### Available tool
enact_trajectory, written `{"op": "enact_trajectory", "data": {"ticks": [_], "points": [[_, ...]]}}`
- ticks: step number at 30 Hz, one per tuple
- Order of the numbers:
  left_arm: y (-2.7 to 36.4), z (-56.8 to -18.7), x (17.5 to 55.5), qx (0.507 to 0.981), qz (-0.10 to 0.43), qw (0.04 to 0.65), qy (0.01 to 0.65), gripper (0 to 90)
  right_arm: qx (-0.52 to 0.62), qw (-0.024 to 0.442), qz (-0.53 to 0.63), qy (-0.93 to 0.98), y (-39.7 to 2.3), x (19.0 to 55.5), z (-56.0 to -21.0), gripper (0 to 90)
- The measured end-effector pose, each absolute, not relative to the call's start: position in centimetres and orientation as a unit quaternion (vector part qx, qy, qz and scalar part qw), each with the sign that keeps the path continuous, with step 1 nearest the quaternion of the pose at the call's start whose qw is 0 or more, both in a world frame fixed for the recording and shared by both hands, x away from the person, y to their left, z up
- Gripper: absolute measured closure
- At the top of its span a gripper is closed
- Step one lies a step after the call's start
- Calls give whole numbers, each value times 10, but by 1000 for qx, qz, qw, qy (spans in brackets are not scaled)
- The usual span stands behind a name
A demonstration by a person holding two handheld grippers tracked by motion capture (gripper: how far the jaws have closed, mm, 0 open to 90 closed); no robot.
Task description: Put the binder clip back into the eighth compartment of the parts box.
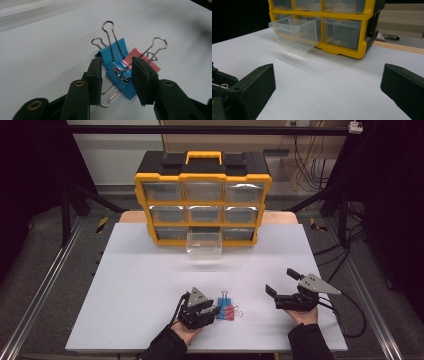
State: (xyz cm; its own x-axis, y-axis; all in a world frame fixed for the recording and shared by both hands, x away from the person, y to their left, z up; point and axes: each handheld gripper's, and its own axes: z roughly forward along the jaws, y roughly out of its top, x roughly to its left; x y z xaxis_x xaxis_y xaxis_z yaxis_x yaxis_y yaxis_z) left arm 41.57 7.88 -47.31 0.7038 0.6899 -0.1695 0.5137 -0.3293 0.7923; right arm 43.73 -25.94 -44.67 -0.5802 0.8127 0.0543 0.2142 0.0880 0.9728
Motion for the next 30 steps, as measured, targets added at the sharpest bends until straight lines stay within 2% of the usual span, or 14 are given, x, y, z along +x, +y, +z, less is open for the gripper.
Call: {"op": "enact_trajectory", "data": {"ticks": [7, 30], "points": [[76, -473, 414, 810, 94, 441, 375, 694, 373, 265, 563, 688, -259, 437, -447, 4], [73, -465, 403, 806, 84, 455, 370, 821, 373, 265, 562, 689, -259, 437, -447, 4]]}}
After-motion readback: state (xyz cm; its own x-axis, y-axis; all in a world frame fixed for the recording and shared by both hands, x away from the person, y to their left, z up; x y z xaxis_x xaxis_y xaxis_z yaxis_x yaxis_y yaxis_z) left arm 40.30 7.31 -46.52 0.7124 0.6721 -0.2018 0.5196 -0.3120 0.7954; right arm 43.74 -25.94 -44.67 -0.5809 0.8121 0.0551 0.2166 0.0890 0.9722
